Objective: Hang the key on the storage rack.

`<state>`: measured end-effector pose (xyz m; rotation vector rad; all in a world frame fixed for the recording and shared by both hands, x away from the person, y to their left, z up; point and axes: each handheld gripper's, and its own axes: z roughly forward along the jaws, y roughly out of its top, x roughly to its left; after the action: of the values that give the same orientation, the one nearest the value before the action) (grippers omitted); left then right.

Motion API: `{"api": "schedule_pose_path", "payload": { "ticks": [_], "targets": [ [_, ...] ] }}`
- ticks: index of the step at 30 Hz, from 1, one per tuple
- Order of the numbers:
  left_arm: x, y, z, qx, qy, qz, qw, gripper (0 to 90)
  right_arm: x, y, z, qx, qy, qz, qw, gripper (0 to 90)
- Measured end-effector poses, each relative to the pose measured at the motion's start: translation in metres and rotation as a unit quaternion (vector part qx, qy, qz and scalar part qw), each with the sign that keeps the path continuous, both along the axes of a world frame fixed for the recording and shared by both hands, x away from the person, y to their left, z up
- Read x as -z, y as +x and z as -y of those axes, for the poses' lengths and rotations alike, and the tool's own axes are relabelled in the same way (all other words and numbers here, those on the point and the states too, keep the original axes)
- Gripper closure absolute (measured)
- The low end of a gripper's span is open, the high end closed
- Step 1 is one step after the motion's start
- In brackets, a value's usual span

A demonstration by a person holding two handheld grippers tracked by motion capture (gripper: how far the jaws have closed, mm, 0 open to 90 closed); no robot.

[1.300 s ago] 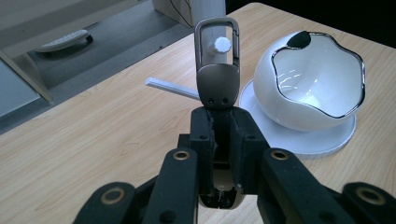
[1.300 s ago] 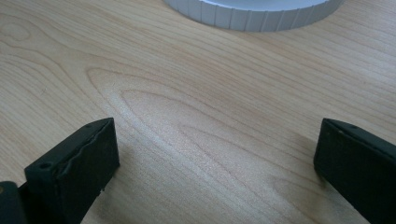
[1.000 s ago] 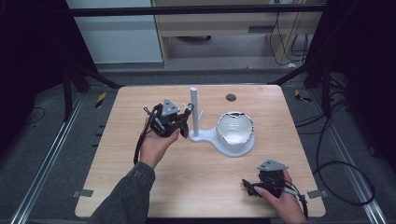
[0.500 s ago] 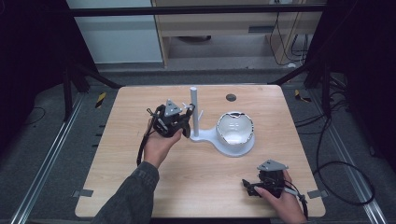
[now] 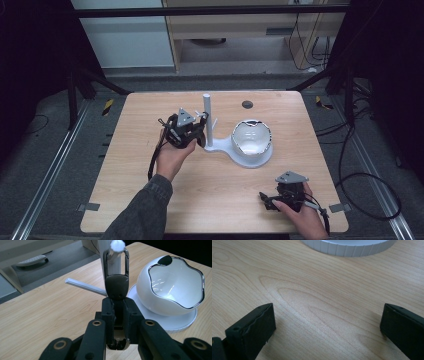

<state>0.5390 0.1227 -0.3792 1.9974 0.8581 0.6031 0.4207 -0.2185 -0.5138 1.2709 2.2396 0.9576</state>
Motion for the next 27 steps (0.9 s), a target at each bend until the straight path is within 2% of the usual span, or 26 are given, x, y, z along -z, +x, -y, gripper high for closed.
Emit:
{"api": "schedule_pose_path", "payload": {
  "ticks": [27],
  "targets": [
    [0.0077,0.0039,0.0076,-0.014,-0.017,0.008,0.9997,79.0,0.0000,0.0000,-0.0001,0.000,0.000,0.000,1.0000,0.4]
  ]
}}
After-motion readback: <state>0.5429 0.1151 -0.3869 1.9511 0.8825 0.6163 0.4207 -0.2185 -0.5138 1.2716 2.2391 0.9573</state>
